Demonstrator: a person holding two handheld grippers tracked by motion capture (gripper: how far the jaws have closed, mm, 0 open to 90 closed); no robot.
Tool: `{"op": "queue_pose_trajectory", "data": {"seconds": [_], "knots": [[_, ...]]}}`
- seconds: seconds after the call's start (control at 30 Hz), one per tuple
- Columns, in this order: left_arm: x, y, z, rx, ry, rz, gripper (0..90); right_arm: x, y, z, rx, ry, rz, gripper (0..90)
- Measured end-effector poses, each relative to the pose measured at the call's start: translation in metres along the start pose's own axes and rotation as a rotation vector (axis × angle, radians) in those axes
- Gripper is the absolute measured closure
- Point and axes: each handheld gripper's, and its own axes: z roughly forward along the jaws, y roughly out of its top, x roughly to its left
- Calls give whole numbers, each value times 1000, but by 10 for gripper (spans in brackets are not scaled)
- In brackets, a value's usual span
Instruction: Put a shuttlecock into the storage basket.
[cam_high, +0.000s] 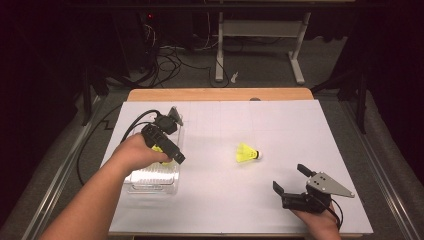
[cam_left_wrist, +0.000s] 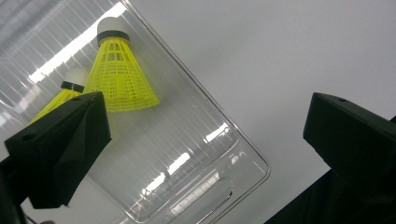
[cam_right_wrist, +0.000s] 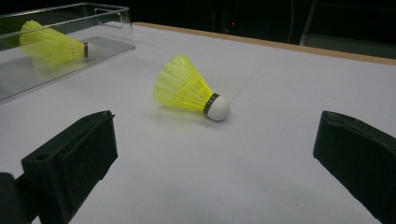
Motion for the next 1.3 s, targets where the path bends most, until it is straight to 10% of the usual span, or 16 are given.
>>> {"op": "queue_pose_trajectory", "data": {"seconds": [1.3], "knots": [[-66, -12, 46, 49, -105, 103, 7, 4, -2, 1, 15, 5, -7, 2]]}}
